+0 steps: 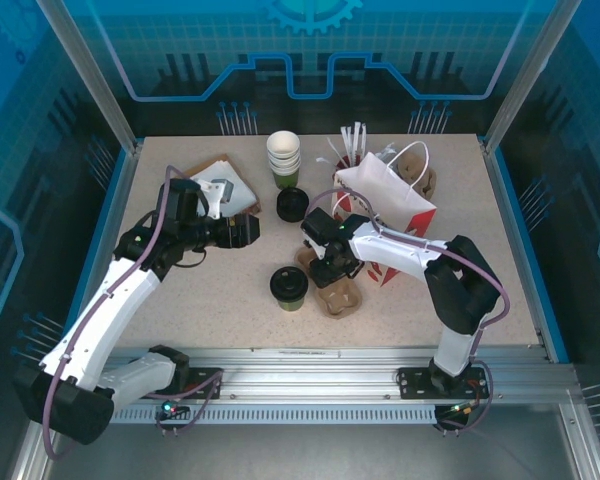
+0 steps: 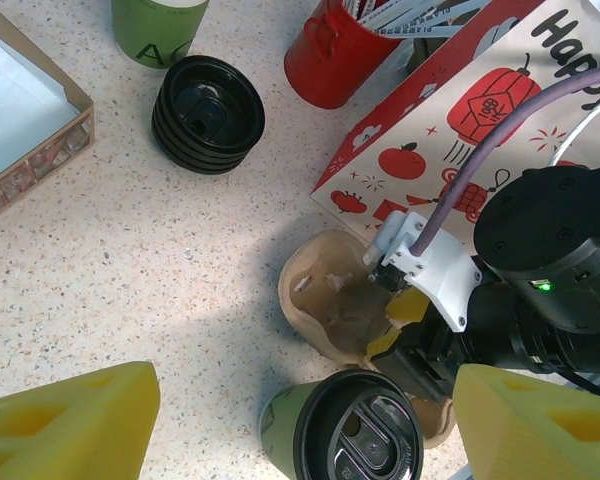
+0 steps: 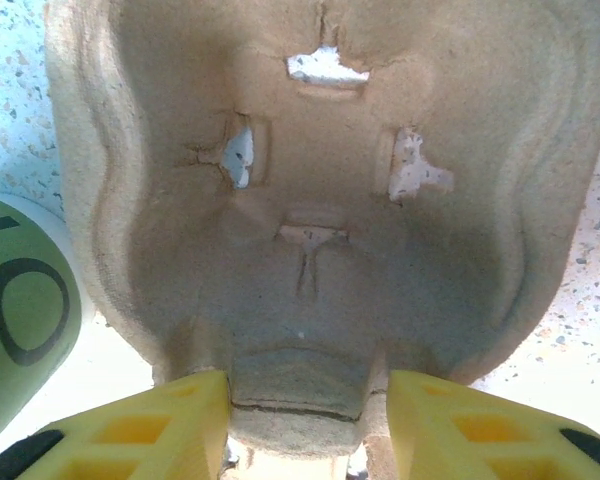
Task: Pack the takeout coffee
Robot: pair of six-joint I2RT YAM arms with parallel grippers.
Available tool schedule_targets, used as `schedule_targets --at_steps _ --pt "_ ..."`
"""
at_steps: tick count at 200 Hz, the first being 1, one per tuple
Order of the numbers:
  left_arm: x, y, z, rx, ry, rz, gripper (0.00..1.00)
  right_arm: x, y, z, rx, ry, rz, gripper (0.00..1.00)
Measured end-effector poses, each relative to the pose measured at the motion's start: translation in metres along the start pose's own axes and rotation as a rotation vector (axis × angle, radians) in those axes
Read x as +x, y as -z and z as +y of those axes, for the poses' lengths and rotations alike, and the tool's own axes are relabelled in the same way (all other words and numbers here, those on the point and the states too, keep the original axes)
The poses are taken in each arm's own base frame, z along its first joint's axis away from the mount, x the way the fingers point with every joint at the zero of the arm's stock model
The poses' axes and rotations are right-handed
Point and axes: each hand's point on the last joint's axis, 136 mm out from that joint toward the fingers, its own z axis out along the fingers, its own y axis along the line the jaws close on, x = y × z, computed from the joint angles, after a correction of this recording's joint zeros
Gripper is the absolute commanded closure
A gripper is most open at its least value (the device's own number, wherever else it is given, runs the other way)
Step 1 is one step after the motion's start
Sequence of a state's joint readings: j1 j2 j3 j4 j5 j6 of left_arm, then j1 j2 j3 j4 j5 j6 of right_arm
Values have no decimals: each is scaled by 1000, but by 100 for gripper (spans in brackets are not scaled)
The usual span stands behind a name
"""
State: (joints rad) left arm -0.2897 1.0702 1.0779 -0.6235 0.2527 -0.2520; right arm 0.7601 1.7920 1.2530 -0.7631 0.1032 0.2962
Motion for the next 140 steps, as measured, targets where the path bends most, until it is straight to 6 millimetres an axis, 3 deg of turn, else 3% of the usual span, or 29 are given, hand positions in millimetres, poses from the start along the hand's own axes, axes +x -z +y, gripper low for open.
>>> schedule_targets --at_steps 140 --pt "1 1 -1 8 -1 0 21 2 -7 -7 16 -17 24 51"
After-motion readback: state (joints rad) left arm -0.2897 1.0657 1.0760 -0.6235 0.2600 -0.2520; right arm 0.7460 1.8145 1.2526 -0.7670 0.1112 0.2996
